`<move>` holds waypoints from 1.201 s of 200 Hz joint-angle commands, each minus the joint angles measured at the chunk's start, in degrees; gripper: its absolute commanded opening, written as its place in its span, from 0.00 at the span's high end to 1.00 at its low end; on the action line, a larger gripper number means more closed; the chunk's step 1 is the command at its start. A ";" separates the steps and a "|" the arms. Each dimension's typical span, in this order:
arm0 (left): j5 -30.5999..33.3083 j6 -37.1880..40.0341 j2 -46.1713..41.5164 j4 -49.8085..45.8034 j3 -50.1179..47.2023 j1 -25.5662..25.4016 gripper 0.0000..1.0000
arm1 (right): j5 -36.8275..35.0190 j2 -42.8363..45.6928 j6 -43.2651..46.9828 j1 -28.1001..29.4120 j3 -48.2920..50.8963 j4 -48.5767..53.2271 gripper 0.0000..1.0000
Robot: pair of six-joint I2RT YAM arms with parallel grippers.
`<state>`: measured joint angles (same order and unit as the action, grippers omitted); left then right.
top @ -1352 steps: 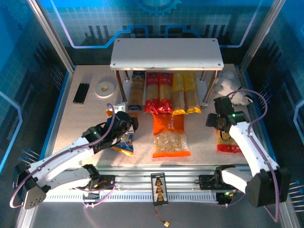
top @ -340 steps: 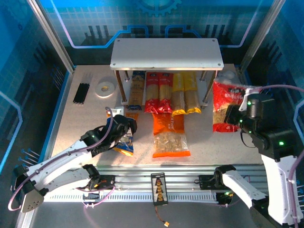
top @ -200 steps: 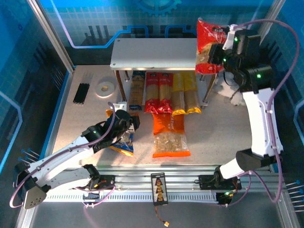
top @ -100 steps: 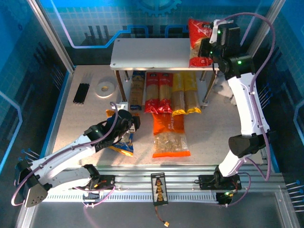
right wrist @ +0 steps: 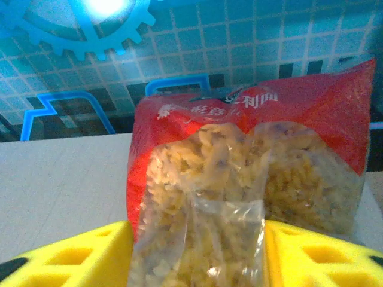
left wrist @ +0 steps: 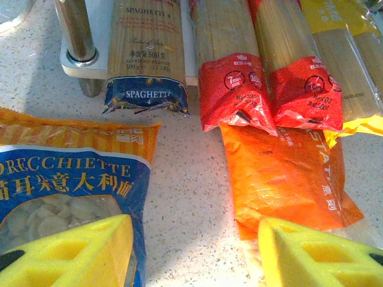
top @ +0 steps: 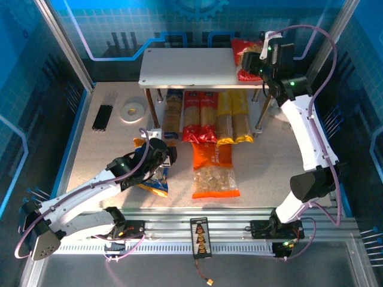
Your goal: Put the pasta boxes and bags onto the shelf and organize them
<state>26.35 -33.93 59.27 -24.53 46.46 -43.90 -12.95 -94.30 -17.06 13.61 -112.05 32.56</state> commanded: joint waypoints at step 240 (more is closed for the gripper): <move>0.82 -0.88 -2.12 -1.57 -1.31 0.05 0.42 | -10.93 6.06 0.52 -0.69 3.54 12.94 1.00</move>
<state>26.35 -34.39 56.95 -25.87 45.80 -43.88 -23.99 -91.31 -15.99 13.45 -112.03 42.04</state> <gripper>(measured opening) 0.578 0.065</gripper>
